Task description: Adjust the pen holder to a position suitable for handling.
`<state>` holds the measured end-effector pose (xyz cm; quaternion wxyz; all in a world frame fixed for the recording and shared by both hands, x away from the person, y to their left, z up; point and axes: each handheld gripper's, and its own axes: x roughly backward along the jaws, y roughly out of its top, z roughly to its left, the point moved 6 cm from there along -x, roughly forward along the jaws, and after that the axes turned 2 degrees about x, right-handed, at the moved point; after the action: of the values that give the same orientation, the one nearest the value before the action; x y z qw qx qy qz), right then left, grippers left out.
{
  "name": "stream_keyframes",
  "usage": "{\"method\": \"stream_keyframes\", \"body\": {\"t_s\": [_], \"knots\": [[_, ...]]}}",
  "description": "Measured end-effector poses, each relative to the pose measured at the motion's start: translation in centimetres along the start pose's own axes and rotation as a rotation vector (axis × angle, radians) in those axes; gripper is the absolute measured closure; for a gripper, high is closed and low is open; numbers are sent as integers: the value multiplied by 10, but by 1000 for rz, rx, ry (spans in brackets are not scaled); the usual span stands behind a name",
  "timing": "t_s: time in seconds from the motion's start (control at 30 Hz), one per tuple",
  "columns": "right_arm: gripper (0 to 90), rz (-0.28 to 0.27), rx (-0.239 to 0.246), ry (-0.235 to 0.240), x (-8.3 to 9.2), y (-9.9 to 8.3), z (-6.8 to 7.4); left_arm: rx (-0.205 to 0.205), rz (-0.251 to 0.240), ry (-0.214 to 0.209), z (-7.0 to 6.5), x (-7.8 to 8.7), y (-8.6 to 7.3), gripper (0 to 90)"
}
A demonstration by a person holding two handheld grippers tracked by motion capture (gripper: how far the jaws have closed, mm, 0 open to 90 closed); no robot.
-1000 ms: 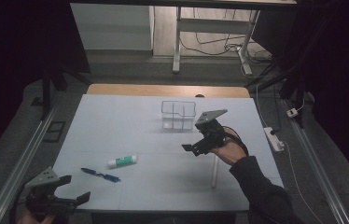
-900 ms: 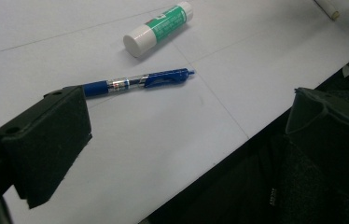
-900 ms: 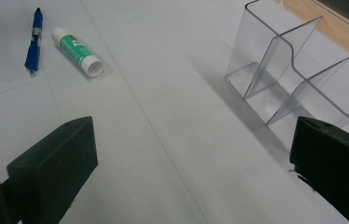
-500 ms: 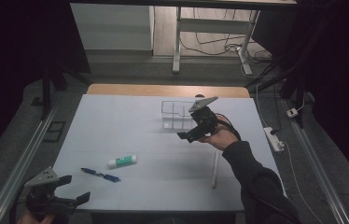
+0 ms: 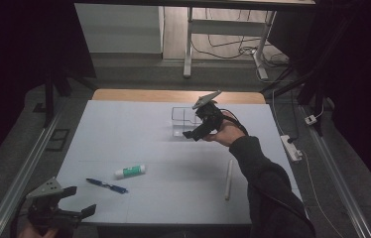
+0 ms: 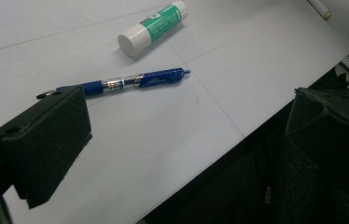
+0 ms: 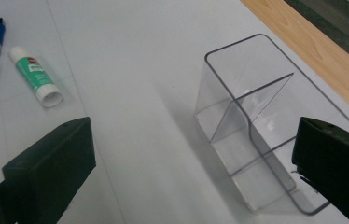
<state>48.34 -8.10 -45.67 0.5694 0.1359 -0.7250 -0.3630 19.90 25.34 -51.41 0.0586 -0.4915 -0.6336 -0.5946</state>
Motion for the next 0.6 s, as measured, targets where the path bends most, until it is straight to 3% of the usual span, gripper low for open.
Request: {"method": "stream_keyframes", "body": {"t_s": [0.1,0.17,0.37,0.47,0.6], "knots": [[0,9,9,-5,-4,2,-3,1,0,-2,0,0,0,4],[0,22,45,-3,-9,4,-7,1,0,-2,0,0,0,4],[2,35,61,8,-14,7,-14,-1,3,-5,0,0,0,4],[84,77,103,30,-21,5,-18,-2,7,-5,0,-1,0,4],[202,113,118,48,-29,1,-24,-5,9,-7,0,-1,0,5]]}}
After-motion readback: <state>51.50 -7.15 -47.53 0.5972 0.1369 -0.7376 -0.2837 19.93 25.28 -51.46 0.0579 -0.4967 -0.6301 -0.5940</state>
